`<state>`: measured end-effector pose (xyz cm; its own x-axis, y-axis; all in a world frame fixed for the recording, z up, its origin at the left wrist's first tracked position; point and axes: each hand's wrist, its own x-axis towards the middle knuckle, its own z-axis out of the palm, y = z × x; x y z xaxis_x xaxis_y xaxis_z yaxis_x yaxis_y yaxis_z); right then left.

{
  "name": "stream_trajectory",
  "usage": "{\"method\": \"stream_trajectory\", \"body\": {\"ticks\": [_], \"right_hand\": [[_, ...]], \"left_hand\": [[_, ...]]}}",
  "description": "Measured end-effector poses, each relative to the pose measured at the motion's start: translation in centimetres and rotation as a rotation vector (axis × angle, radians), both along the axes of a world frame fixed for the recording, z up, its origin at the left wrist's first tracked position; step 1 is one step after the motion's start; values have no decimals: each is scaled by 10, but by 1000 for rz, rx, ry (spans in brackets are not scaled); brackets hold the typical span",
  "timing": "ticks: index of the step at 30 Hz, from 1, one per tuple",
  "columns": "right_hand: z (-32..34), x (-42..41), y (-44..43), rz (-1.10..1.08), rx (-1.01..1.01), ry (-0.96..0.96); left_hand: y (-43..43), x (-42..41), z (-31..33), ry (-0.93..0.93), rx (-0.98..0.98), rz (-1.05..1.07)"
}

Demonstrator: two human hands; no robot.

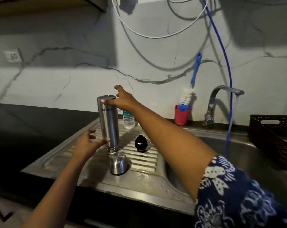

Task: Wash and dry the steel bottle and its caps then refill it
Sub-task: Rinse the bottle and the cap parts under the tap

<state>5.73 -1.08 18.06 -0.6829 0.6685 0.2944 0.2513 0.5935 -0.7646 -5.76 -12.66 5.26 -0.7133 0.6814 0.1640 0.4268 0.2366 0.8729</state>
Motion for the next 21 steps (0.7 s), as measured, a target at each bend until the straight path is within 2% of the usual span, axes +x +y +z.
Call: {"method": "stream_trajectory", "body": {"ticks": [5, 11, 16, 19, 21], "right_hand": [[-11, -23, 5, -23, -73, -53], [-21, -16, 0, -120, 36, 117], [21, 45, 2, -222, 20, 450], [48, 112, 7, -219, -113, 700], [52, 160, 15, -235, -205, 818]], "left_hand": [[28, -4, -21, -27, -21, -152], [38, -12, -18, 91, 48, -123], [36, 21, 36, 180, 361, -233], [45, 66, 70, 125, 527, -403], [55, 99, 79, 50, 551, -516]]}}
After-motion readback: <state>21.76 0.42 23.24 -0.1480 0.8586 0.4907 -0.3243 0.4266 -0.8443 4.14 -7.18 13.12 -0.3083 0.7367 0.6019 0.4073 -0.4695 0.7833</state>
